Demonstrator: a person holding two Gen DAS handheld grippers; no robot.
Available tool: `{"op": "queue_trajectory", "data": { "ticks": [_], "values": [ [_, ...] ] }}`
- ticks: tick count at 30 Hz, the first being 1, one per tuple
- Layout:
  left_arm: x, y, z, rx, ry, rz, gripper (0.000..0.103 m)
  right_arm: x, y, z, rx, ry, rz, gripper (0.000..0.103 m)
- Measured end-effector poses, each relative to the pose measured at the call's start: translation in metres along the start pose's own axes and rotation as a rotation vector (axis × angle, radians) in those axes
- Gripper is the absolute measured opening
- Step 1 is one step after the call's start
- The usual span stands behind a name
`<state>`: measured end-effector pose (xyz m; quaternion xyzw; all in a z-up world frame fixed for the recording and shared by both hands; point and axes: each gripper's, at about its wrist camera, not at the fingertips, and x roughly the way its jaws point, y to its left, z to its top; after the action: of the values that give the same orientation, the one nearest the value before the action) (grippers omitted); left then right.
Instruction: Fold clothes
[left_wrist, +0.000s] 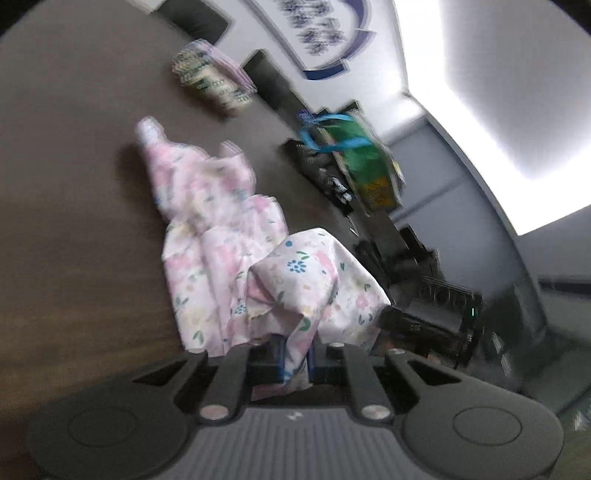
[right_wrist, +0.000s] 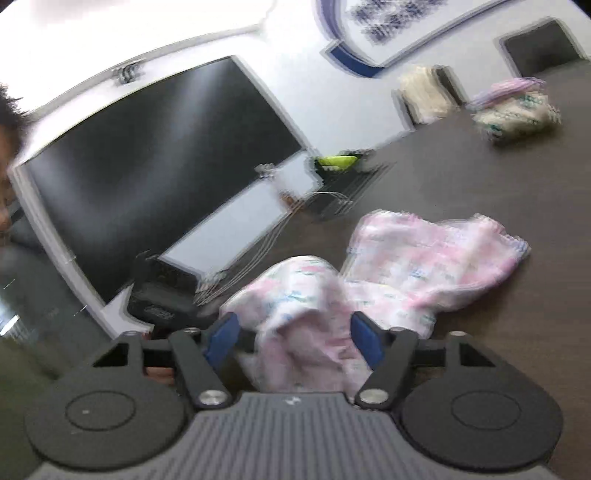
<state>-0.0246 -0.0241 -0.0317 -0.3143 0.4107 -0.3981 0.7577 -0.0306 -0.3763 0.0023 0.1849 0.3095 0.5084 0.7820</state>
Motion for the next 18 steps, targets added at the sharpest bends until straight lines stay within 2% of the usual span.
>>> {"op": "queue_trajectory", "data": {
  "ticks": [1,2,3,5,6,7,9,11,12,13,14,16,17,18],
  "values": [
    [0.001,0.003,-0.001,-0.033,-0.01,0.008,0.009,0.007,-0.001,0.0,0.02,0.004,-0.015,0.026],
    [0.0,0.003,-0.002,-0.032,-0.017,0.022,0.008,0.013,-0.002,0.001,0.039,0.01,-0.032,0.019],
    [0.0,0.001,-0.005,-0.009,-0.022,0.041,0.011,0.019,-0.001,0.0,0.057,0.017,-0.059,0.018],
    [-0.006,-0.004,-0.01,0.033,-0.045,0.11,0.024,0.03,0.0,0.0,0.08,0.041,-0.119,0.018],
    [-0.009,-0.007,-0.011,0.047,-0.065,0.143,0.034,0.032,-0.002,0.0,0.102,0.048,-0.165,0.018],
    [-0.016,-0.011,-0.011,0.062,-0.096,0.158,0.035,0.033,-0.004,0.001,0.127,0.051,-0.2,0.02],
    [-0.03,-0.021,-0.013,0.103,-0.168,0.17,0.035,0.029,-0.009,0.0,0.19,0.028,-0.189,0.021],
    [-0.043,-0.032,-0.015,0.148,-0.235,0.223,0.035,0.017,-0.003,-0.003,0.188,-0.009,-0.208,0.037],
    [-0.047,-0.038,-0.016,0.172,-0.268,0.249,0.036,0.011,0.001,-0.003,0.178,-0.025,-0.225,0.055],
    [-0.048,-0.044,-0.017,0.201,-0.297,0.265,0.036,0.006,0.005,-0.003,0.16,-0.045,-0.251,0.069],
    [-0.047,-0.051,-0.018,0.233,-0.323,0.277,0.036,0.001,0.013,-0.001,0.116,-0.075,-0.304,0.07],
    [-0.035,-0.062,-0.021,0.3,-0.323,0.328,0.036,-0.009,0.034,0.001,-0.003,-0.15,-0.408,0.067],
    [-0.027,-0.064,-0.024,0.308,-0.316,0.368,0.035,-0.013,0.046,0.001,-0.07,-0.184,-0.452,0.057],
    [-0.019,-0.065,-0.026,0.309,-0.308,0.41,0.035,-0.013,0.058,-0.001,-0.128,-0.196,-0.473,0.052]
  ]
}}
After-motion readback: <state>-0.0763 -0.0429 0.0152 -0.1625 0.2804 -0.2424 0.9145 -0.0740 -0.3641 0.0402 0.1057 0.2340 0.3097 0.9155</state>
